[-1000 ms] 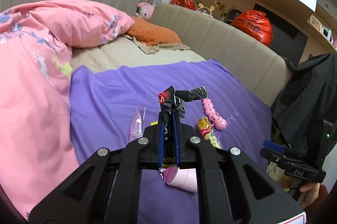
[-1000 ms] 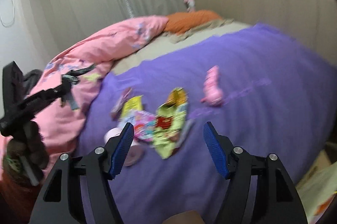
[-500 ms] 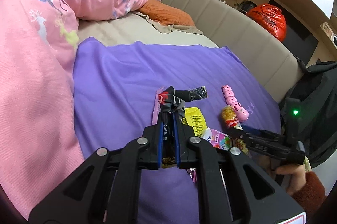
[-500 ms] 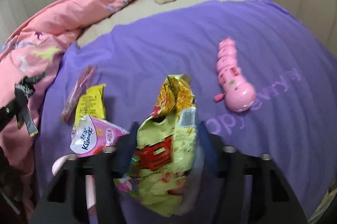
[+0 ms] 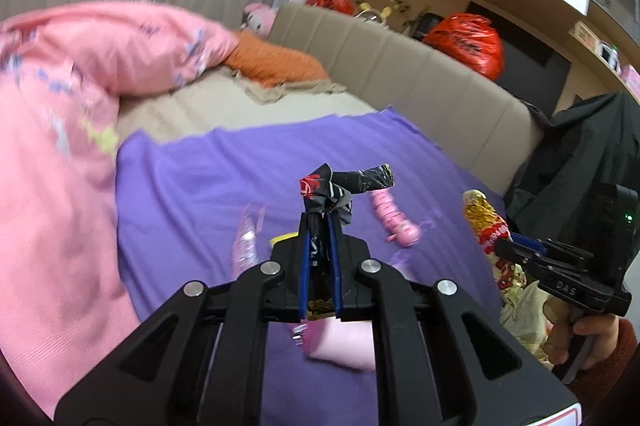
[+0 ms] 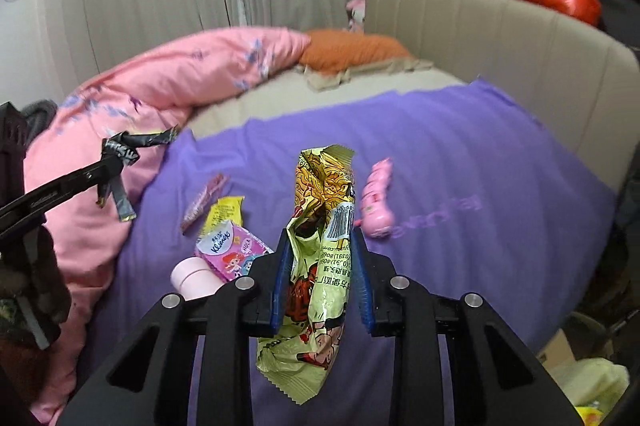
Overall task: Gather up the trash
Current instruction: 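Grasp the black wrapper with the left gripper while the right grasps the gold-green snack bag, then carry the black wrapper and gold-green bag over the yellow bag, then lower both items into the yellow bag and open both grippers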
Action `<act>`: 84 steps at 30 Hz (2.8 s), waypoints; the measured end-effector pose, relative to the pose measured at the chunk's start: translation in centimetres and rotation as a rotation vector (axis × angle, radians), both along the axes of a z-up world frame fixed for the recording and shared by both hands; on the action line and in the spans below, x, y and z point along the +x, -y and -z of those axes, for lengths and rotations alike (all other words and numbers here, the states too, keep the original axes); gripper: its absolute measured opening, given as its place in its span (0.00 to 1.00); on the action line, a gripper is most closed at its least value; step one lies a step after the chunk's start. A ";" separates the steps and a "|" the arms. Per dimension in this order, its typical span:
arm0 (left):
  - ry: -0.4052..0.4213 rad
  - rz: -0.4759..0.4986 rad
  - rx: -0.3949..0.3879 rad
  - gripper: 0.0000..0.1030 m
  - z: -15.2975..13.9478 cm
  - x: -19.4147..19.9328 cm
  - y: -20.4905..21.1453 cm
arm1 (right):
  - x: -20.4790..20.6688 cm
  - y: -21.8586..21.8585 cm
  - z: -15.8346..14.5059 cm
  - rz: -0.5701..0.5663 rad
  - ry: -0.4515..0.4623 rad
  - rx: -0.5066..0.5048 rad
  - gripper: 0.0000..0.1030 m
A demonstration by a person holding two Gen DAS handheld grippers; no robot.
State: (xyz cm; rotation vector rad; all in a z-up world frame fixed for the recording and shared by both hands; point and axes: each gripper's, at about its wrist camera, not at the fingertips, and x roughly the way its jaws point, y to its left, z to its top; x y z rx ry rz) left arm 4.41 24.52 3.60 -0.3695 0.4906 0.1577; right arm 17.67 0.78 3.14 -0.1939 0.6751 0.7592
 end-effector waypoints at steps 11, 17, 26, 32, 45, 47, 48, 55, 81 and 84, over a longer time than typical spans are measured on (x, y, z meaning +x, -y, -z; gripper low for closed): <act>0.107 0.203 0.103 0.07 -7.3 0.8 12.4 | -4.2 12.5 -4.7 0.056 0.143 0.055 0.27; 0.074 0.359 0.086 0.07 -6.9 2.6 20.4 | -5.6 20.7 -5.5 0.165 0.192 0.044 0.27; -0.004 0.553 0.106 0.07 -4.8 4.7 30.7 | -7.0 30.1 -4.8 0.301 0.204 0.048 0.27; -0.066 0.650 0.135 0.07 -3.3 5.5 35.8 | -7.1 33.6 -3.1 0.344 0.178 0.086 0.27; -0.323 0.785 0.223 0.07 6.3 8.5 42.9 | -6.8 38.2 0.3 0.428 0.109 0.118 0.27; -0.336 0.787 0.226 0.07 6.8 8.8 42.7 | -6.5 38.1 1.0 0.420 0.091 0.121 0.27; -0.339 0.786 0.237 0.07 7.0 8.8 42.6 | -6.3 37.9 1.3 0.414 0.084 0.120 0.27; -0.339 0.785 0.263 0.08 6.9 8.3 42.4 | -4.8 35.5 4.9 0.363 -0.002 0.097 0.27; -0.338 0.794 0.186 0.07 7.9 8.6 41.9 | -4.9 34.1 8.1 0.367 -0.063 0.046 0.27; -0.340 0.789 0.184 0.07 8.0 8.9 41.9 | -4.6 34.0 8.7 0.375 -0.074 0.037 0.27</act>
